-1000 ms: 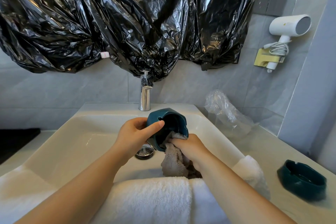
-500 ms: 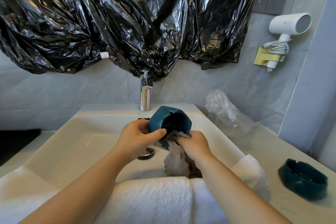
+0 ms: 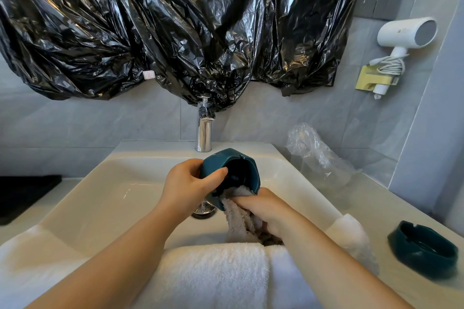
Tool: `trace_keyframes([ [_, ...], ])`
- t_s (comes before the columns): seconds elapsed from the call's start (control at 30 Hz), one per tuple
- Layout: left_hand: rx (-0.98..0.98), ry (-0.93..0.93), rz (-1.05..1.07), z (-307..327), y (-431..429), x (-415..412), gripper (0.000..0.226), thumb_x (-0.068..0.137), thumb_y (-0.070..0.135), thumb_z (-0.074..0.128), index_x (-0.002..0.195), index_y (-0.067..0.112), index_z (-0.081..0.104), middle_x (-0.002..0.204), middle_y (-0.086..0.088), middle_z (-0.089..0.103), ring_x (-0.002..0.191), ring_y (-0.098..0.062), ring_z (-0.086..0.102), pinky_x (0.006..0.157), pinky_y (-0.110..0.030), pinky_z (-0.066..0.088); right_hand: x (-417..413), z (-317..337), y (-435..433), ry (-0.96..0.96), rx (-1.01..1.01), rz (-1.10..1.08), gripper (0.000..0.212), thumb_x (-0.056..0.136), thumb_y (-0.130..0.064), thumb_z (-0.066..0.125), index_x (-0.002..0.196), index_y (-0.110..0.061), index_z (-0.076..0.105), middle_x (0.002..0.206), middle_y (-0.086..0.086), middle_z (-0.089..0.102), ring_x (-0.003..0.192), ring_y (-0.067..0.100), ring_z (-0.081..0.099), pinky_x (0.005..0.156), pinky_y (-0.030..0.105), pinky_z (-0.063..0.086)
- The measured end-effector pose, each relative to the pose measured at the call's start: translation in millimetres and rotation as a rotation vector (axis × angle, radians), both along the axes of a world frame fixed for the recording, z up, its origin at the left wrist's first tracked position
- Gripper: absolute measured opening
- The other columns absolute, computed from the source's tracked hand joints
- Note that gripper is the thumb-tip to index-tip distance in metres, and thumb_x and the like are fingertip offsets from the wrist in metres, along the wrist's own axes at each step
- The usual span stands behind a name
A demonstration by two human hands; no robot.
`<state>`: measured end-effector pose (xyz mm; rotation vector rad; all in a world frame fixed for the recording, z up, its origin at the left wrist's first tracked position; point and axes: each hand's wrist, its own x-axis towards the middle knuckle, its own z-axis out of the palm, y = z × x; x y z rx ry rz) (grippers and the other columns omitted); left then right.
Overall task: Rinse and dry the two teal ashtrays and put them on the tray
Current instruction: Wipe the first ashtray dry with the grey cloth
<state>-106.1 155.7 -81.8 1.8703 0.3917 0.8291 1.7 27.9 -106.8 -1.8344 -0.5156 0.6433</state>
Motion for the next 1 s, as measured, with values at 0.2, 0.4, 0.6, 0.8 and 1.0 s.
trace_keyframes([
  [0.2,-0.008,-0.013,-0.026,0,-2,1,0.016,0.076,0.033,0.078,0.082,0.021,0.071,0.082,-0.006,0.074,0.082,-0.026,0.069,0.073,-0.042,0.059,4,-3,1,-0.256,0.022,-0.170,0.019,0.084,-0.028,0.070,0.099,-0.016,0.070,0.091,0.006,0.072,0.089,0.023,0.066,0.074,0.033,0.055],
  [0.4,-0.002,-0.017,-0.046,1,-2,1,0.027,0.075,0.038,0.076,0.086,0.014,0.072,0.082,-0.009,0.074,0.080,-0.025,0.070,0.069,-0.038,0.059,4,1,-6,-0.640,0.034,-0.350,0.016,0.087,-0.032,0.066,0.084,-0.016,0.066,0.078,0.001,0.067,0.074,0.022,0.061,0.062,0.034,0.046],
  [0.6,0.001,-0.031,0.041,-1,5,2,0.025,0.075,0.041,0.075,0.085,0.018,0.072,0.080,-0.006,0.074,0.079,-0.025,0.070,0.069,-0.040,0.059,-3,8,-6,-0.193,0.171,-0.087,0.044,0.075,-0.037,0.079,0.112,-0.021,0.061,0.105,0.000,0.069,0.098,0.018,0.066,0.086,0.038,0.056],
  [0.8,0.026,-0.036,0.090,-3,7,4,0.029,0.076,0.045,0.074,0.085,0.018,0.072,0.074,-0.002,0.072,0.074,-0.019,0.068,0.058,-0.027,0.054,-5,5,-3,-0.238,0.132,-0.001,0.061,0.076,-0.031,0.079,0.128,-0.024,0.049,0.124,-0.004,0.058,0.116,0.017,0.055,0.095,0.035,0.049],
  [1.0,0.027,-0.003,-0.002,-1,4,2,0.030,0.073,0.042,0.079,0.084,0.014,0.072,0.080,-0.009,0.074,0.080,-0.028,0.070,0.073,-0.047,0.059,3,1,-3,-0.389,0.124,-0.145,0.029,0.083,-0.025,0.072,0.108,-0.015,0.062,0.099,-0.002,0.066,0.093,0.016,0.062,0.070,0.023,0.049],
])
